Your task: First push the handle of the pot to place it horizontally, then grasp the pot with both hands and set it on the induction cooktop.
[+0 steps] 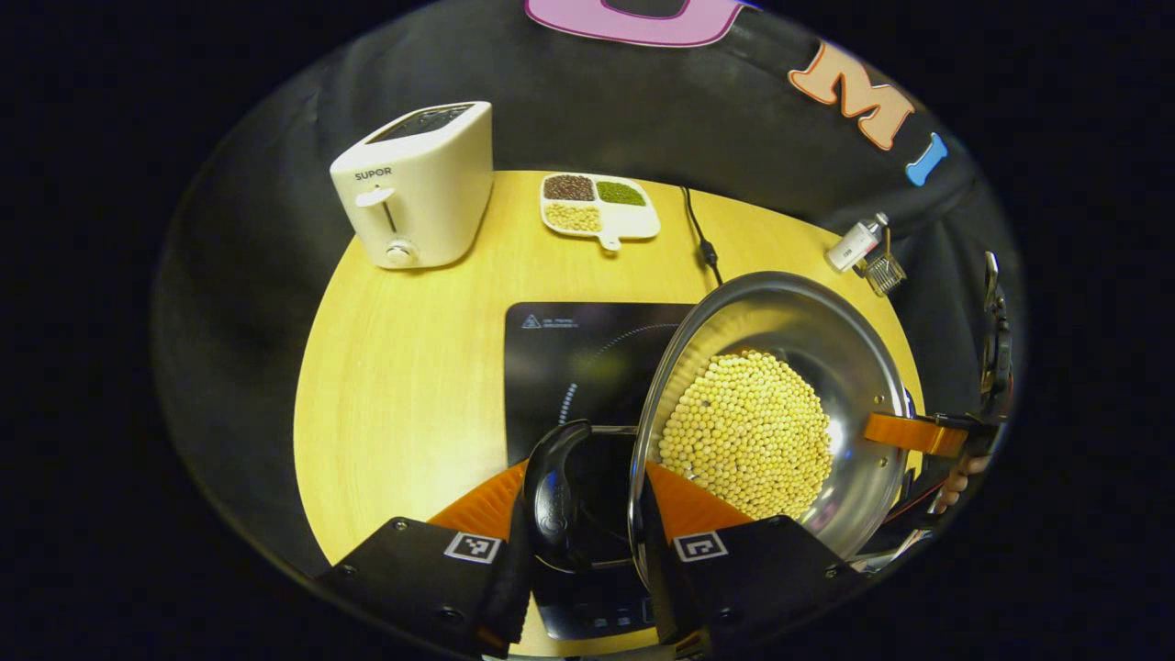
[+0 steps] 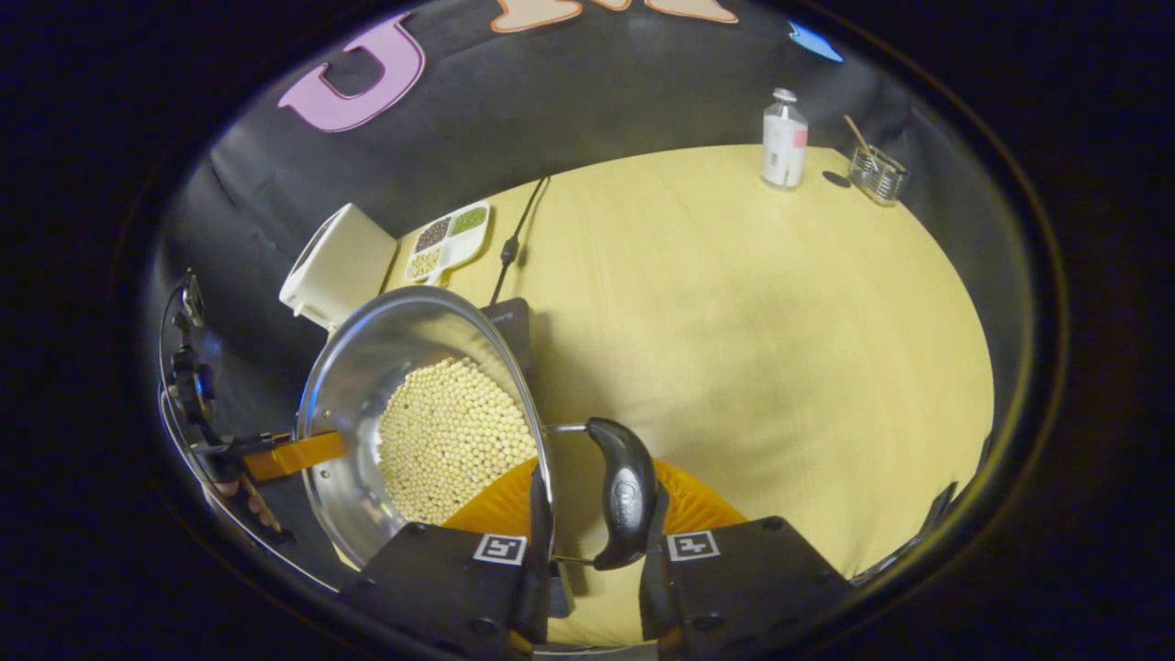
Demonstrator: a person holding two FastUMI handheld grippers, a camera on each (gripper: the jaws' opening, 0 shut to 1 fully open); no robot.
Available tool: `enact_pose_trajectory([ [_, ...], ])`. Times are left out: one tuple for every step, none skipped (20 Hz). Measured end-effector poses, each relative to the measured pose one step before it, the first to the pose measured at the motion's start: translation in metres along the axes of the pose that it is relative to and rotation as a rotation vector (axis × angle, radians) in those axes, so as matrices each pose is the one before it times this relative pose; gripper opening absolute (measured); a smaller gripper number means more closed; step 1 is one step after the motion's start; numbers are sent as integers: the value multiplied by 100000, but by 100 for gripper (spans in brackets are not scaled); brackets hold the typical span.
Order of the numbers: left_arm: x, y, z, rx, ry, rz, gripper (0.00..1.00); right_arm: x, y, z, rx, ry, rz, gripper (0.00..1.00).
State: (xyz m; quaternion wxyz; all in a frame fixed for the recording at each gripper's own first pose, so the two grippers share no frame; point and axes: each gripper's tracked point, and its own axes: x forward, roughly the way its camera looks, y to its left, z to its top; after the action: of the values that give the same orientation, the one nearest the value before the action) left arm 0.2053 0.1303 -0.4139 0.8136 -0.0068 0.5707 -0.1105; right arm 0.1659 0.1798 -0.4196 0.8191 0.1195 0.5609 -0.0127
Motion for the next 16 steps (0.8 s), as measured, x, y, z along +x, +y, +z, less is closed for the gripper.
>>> enact_pose_trajectory([
  [85,485,0,703,529,94,54,272,272,-44,290,490,-348,41],
  [-5,320,533,1148,-1935,209,54,174,488,83,1201,-469,303,41],
  [346,274,295,1038,-327,300,55,240,370,-141,436,471,-246,41],
  [-77,232,200,1515,509,171,53,34,202,-30,288,496,-281,41],
  [-129,131,475,1323,-1359,116,54,200,336,223,510,-387,-271,41],
  [-154,194,71,1235,-8,216,54,137,273,237,43,-45,-64,41],
  [-358,257,169,628,-749,130,54,138,362,72,443,-312,-21,41],
  [-241,111,106,-123,-674,262,54,110,330,176,210,15,88,41],
  [-217,15,-33,-208,-306,268,53,224,244,191,-241,18,0,41],
  [-219,-39,32,-49,-808,287,54,71,144,13,-593,-185,-102,41],
  [-195,102,-115,201,-29,108,54,75,29,177,-115,-215,-1,34],
  [-96,37,20,375,137,125,54,40,34,-190,-95,170,323,34],
  [139,-43,-73,12,131,123,57,-111,-59,-26,131,447,53,34],
  [28,0,67,418,-341,288,59,14,49,66,-48,-631,122,36],
  [154,47,-404,496,616,1231,60,8,-23,-38,-173,-360,-190,36],
  [86,43,-285,1414,-19,2527,62,105,199,-134,17,182,583,36],
])
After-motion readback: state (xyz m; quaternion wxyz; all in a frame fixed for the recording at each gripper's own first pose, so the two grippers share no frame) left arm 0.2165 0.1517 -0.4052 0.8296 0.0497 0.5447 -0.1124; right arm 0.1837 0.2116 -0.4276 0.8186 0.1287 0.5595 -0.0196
